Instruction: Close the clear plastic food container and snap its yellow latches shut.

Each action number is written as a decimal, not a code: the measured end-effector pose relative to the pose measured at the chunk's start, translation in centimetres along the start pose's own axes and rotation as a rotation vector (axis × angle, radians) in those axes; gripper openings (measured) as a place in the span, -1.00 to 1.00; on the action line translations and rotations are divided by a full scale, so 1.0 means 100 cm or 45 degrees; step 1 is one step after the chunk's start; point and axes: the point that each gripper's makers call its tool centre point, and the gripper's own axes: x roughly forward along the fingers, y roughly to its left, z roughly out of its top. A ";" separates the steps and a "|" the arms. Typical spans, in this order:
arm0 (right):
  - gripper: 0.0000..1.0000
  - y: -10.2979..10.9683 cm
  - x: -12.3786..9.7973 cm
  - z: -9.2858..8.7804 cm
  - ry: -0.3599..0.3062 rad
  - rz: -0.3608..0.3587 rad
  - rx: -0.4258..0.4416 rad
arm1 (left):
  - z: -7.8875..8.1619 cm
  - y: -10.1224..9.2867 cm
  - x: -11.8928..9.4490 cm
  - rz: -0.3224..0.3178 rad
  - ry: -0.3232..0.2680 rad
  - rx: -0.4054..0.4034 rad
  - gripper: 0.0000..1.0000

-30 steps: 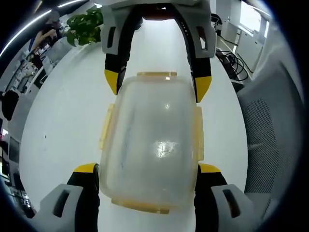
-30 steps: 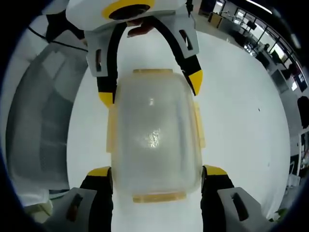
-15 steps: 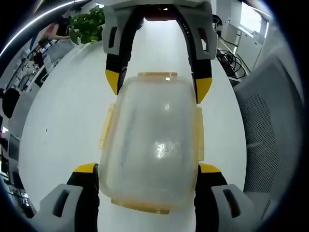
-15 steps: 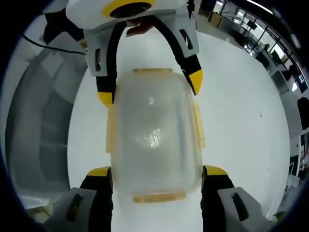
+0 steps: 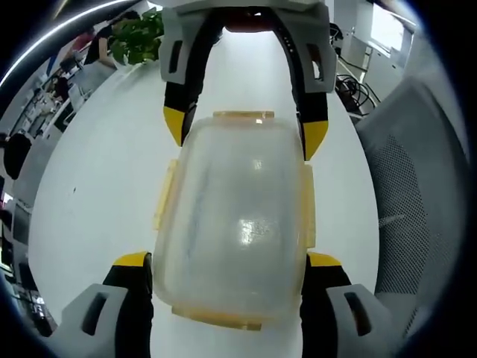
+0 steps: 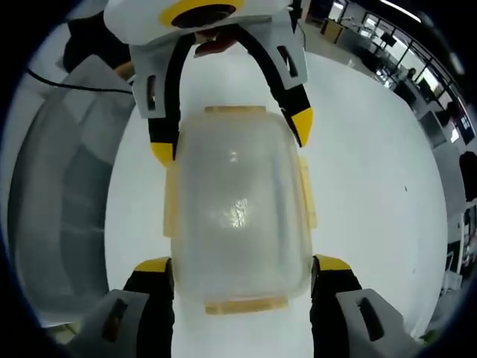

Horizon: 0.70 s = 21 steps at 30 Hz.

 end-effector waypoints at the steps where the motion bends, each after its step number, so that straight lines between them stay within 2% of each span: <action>1: 0.50 0.000 0.001 0.001 0.001 0.000 0.000 | -0.001 0.000 -0.001 0.000 0.000 0.000 0.64; 21: 0.51 0.005 0.010 0.028 0.020 -0.012 0.008 | -0.026 0.001 -0.013 -0.005 -0.019 -0.002 0.65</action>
